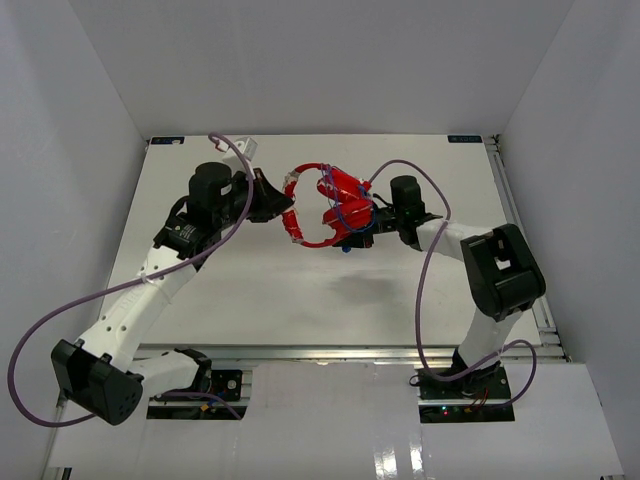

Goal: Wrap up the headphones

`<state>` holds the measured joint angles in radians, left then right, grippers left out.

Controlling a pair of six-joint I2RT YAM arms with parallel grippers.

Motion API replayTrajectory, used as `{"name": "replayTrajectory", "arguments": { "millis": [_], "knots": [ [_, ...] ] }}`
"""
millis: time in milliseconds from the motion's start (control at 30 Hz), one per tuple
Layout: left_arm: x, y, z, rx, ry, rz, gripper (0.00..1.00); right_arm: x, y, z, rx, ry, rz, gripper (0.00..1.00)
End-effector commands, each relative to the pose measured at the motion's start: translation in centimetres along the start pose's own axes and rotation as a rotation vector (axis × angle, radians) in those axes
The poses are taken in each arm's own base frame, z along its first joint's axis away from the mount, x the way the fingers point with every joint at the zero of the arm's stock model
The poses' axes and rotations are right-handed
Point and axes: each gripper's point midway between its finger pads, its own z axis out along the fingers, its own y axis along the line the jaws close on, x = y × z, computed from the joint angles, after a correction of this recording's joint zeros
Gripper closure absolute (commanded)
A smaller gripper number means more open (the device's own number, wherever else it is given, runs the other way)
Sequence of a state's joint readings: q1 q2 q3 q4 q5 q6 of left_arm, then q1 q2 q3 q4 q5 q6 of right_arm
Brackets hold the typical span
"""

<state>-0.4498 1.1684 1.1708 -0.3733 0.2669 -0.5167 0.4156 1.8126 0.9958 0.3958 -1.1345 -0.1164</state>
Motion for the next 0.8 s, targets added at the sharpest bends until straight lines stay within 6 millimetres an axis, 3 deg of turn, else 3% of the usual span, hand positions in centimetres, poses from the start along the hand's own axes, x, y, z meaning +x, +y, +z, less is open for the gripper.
{"name": "replayTrajectory", "arguments": {
  "millis": [0,200,400,600,767],
  "knots": [
    [-3.6,0.3,-0.7,-0.018,-0.203,-0.133,1.0,-2.2,0.8,-1.1,0.115,-0.009,-0.01,0.92],
    [-3.3,3.1,1.2,-0.076,-0.295,-0.265,1.0,-2.3,1.5,-2.6,0.224,0.066,0.107,0.92],
    [-3.0,5.5,3.0,-0.129,-0.349,-0.377,1.0,-2.5,3.0,-3.5,0.257,0.08,0.09,0.92],
    [-1.9,7.9,4.7,-0.222,-0.317,-0.391,1.0,-2.2,4.0,-4.3,0.274,0.158,0.053,0.92],
    [-0.2,9.7,6.0,-0.286,-0.258,-0.346,1.0,-2.9,6.5,-3.7,0.169,0.207,0.049,0.92]
  ]
}}
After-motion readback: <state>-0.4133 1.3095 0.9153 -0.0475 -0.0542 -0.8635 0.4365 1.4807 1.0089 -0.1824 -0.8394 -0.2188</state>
